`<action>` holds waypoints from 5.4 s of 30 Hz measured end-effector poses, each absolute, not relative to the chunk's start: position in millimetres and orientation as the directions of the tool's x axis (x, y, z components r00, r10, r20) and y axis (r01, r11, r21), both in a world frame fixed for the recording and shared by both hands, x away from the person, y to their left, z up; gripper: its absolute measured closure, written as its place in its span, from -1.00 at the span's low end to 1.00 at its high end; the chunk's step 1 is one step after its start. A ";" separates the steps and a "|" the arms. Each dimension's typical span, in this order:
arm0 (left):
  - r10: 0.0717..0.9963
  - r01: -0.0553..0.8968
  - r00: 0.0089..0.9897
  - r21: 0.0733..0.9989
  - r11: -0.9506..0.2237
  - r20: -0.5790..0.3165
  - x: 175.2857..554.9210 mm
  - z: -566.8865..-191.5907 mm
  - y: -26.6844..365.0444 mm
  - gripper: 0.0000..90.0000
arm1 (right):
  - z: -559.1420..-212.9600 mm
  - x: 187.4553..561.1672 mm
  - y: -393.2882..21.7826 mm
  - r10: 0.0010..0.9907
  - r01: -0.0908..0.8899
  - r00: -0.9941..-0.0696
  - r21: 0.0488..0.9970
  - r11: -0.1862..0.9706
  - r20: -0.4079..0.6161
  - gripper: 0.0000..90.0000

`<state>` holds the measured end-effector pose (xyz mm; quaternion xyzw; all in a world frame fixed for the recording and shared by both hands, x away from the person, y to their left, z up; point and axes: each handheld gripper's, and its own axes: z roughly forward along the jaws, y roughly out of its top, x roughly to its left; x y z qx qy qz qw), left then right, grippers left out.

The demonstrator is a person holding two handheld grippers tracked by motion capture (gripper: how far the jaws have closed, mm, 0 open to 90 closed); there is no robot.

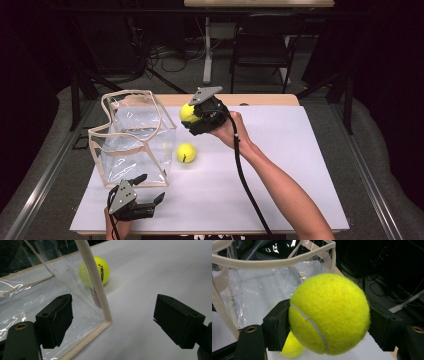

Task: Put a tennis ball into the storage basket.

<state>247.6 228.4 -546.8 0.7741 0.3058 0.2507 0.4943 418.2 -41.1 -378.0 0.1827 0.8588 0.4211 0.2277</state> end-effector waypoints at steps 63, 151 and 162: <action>0.721 0.222 0.687 0.920 -0.322 0.086 247.7 -546.5 229.7 -0.65 | -334.0 429.6 12.4 0.464 0.064 -0.842 0.802 0.594 -0.276 -0.42; 0.720 0.222 0.689 0.921 -0.319 0.083 247.8 -546.4 229.6 -0.65 | -355.5 423.1 90.1 0.361 0.091 -0.902 0.713 0.695 -0.236 -0.42; 0.719 0.222 0.690 0.921 -0.320 0.084 247.8 -546.5 229.6 -0.65 | -359.6 424.0 94.2 0.354 0.103 -0.908 0.697 0.710 -0.226 -0.42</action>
